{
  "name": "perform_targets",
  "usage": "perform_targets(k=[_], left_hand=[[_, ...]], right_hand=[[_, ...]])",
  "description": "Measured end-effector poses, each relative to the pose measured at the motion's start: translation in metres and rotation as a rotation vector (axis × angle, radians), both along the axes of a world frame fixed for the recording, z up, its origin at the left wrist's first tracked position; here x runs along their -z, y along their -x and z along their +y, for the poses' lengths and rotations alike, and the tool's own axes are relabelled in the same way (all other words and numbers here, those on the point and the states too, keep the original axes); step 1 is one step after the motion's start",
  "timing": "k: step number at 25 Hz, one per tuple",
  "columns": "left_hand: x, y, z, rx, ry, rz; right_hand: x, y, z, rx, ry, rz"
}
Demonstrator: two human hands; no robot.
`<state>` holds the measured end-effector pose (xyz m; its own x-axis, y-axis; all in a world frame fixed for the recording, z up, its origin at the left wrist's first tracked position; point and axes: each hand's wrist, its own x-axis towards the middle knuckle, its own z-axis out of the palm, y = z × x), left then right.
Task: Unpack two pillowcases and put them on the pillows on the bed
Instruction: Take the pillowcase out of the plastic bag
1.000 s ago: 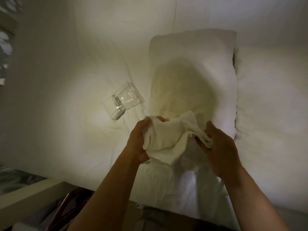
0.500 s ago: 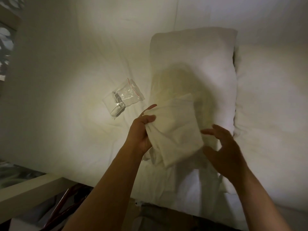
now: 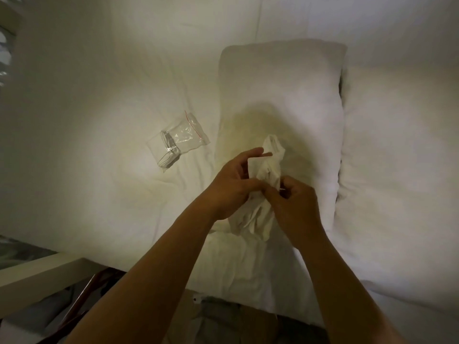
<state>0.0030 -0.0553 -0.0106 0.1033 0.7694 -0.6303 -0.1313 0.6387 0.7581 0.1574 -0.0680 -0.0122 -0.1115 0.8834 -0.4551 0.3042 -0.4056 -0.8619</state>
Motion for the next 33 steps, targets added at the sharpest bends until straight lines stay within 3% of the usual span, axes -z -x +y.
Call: perform_targets(k=[4,7,9,11,12,16,19,21,24,28,33], left_hand=[[0.004,0.005,-0.007,0.02,-0.052,0.333],[0.007,0.022,-0.004,-0.322,0.049,0.251],[0.004,0.047,-0.001,-0.493,0.057,0.257],[-0.002,0.077,0.002,-0.567,0.032,0.387],[-0.005,0.091,0.003,-0.576,0.014,0.455],[-0.019,0.121,0.011,-0.497,-0.105,0.608],[-0.029,0.122,0.029,-0.506,-0.183,0.59],[-0.036,0.121,0.04,-0.567,-0.201,0.531],[-0.047,0.118,0.059,-0.691,-0.227,0.378],[-0.048,0.113,0.078,-0.728,-0.234,0.281],[-0.027,0.087,0.068,-0.566,-0.075,0.449]], right_hand=[[0.005,-0.011,-0.006,0.103,0.276,0.243],[0.008,-0.032,-0.004,0.294,0.321,0.336],[0.009,-0.064,0.002,0.398,0.138,0.099],[0.003,-0.101,0.011,0.43,-0.023,-0.222],[0.0,-0.117,0.016,0.463,-0.043,-0.295],[-0.009,-0.151,0.035,0.344,-0.136,-0.328],[-0.008,-0.154,0.038,0.297,-0.226,-0.435],[-0.01,-0.156,0.039,0.334,-0.265,-0.409],[-0.012,-0.17,0.035,0.265,-0.121,-0.348],[0.008,-0.172,0.011,-0.109,0.218,-0.681],[0.033,-0.15,-0.008,-0.005,0.354,-0.457]])
